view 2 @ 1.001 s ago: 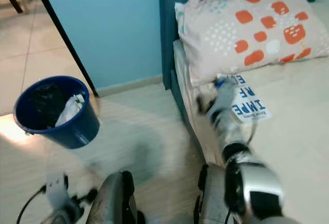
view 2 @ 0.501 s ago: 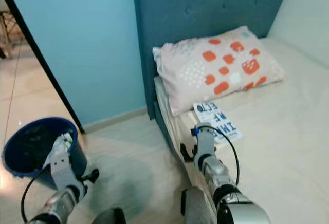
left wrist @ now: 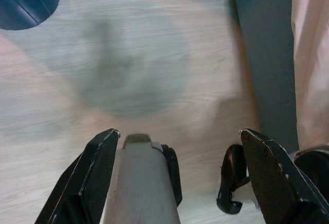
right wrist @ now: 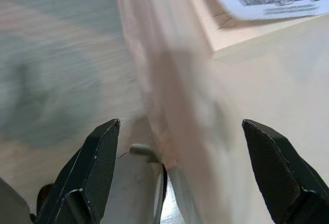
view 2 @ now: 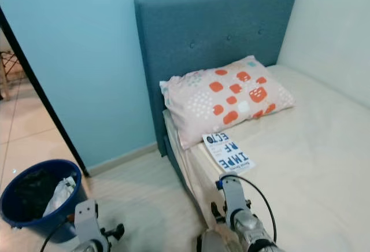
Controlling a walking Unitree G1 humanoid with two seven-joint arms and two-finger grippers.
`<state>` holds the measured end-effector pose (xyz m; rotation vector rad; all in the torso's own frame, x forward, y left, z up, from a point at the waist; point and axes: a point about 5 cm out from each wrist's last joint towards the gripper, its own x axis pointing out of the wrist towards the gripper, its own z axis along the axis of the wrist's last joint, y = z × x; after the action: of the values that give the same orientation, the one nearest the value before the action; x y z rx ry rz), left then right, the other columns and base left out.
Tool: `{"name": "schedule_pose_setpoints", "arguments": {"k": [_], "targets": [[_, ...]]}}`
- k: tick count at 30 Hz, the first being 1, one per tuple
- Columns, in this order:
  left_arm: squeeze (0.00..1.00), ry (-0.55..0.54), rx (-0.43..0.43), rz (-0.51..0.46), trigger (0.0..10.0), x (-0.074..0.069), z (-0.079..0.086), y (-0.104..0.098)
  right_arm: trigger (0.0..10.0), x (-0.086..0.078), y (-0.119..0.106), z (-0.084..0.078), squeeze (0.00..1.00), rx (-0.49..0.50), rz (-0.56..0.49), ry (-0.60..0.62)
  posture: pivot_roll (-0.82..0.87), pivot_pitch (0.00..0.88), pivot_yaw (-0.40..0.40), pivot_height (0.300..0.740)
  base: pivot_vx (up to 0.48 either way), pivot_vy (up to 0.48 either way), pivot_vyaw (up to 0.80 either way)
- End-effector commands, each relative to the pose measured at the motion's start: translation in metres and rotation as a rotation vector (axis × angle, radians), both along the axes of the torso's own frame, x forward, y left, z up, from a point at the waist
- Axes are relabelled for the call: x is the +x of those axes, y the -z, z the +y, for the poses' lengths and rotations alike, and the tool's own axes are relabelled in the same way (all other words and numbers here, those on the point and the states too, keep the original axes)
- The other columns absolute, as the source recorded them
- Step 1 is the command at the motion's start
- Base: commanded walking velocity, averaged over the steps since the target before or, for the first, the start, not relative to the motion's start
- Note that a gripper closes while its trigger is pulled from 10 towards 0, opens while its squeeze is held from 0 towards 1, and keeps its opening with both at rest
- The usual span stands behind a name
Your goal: Clean up the room
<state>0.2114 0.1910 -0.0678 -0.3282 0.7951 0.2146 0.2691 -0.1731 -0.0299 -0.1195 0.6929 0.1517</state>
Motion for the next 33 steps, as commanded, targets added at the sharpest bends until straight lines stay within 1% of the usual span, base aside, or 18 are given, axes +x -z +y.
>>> {"name": "schedule_pose_setpoints", "arguments": {"k": [1,4,5,8,11,13,17,19,20,21,23,25,27,28,31,32,33], "targets": [[0.0,0.01,0.014,0.032,10.0,-0.007,-0.002,0.004,10.0,0.001,-0.001,-0.001,0.0,-0.001,0.004,0.0,-0.09,0.014,-0.057,0.69,0.0,0.0,0.0],[0.0,0.012,0.019,0.041,10.0,-0.01,-0.002,0.006,10.0,0.001,-0.001,-0.001,0.0,-0.009,0.005,-0.007,-0.09,0.015,-0.063,0.695,0.0,0.0,0.0],[0.0,0.025,0.038,0.067,10.0,-0.016,-0.002,0.01,10.0,0.002,-0.002,0.0,0.0,-0.021,0.006,-0.018,-0.08,0.014,-0.068,0.705,0.0,0.0,0.0],[0.0,0.029,0.045,0.075,10.0,-0.018,-0.002,0.011,10.0,0.003,-0.002,0.0,0.0,-0.026,0.007,-0.022,-0.08,0.013,-0.069,0.715,0.0,0.0,0.0],[0.0,0.07,0.081,0.112,10.0,-0.028,0.001,0.015,10.0,0.004,-0.002,0.004,0.0,-0.021,0.01,-0.035,-0.08,0.018,-0.065,0.73,0.0,0.0,0.0],[0.0,0.091,0.096,0.128,10.0,-0.032,0.003,0.017,10.0,0.002,0.0,0.004,0.0,-0.002,0.025,-0.015,-0.08,0.021,-0.064,0.74,0.0,0.0,0.0],[0.0,0.093,0.097,0.13,10.0,-0.033,0.004,0.017,10.0,0.001,0.001,0.003,0.0,0.006,0.031,-0.003,-0.08,0.021,-0.064,0.74,0.0,0.0,0.0],[0.0,0.102,0.1,0.135,10.0,-0.034,0.004,0.018,10.0,-0.004,0.004,-0.001,0.0,0.029,0.048,0.038,-0.08,0.028,-0.068,0.74,0.0,0.0,0.0],[0.0,0.102,0.1,0.135,10.0,-0.034,0.004,0.018,10.0,-0.004,0.004,-0.001,0.0,0.029,0.048,0.038,-0.08,0.028,-0.068,0.74,0.0,0.0,0.0],[0.0,0.119,0.102,0.139,10.0,-0.036,0.004,0.018,10.0,-0.008,0.008,-0.004,0.0,0.043,0.067,0.071,-0.08,0.03,-0.068,0.74,0.0,0.0,0.0],[0.0,0.129,0.102,0.141,10.0,-0.037,0.004,0.019,10.0,-0.011,0.01,-0.006,0.0,0.045,0.078,0.084,-0.08,0.03,-0.068,0.74,0.0,0.0,0.0],[0.0,0.148,0.101,0.151,10.0,-0.039,0.002,0.02,10.0,-0.02,0.016,-0.013,0.0,0.048,0.113,0.169,-0.08,0.033,-0.066,0.74,0.0,0.0,0.0],[0.0,0.154,0.101,0.153,10.0,-0.04,0.001,0.021,10.0,-0.022,0.017,-0.016,0.0,0.044,0.12,0.192,-0.08,0.034,-0.065,0.74,0.0,0.0,0.0],[0.0,0.17,0.103,0.16,10.0,-0.041,0.0,0.021,10.0,-0.026,0.02,-0.017,0.0,0.041,0.137,0.212,-0.08,0.036,-0.064,0.74,0.0,0.0,0.0],[0.0,0.182,0.105,0.166,10.0,-0.042,0.0,0.022,10.0,-0.029,0.022,-0.018,0.0,0.04,0.15,0.224,-0.08,0.036,-0.064,0.74,0.0,0.0,0.0],[0.0,0.2,0.107,0.171,10.0,-0.044,-0.001,0.023,10.0,-0.036,0.027,-0.019,0.0,0.043,0.189,0.24,-0.08,0.038,-0.06,0.74,0.0,0.0,-0.8],[0.0,0.229,0.115,0.183,10.0,-0.048,-0.001,0.024,10.0,-0.047,0.034,-0.02,0.0,0.056,0.244,0.28,-0.08,0.041,-0.056,0.74,0.0,0.0,-0.8]]}}
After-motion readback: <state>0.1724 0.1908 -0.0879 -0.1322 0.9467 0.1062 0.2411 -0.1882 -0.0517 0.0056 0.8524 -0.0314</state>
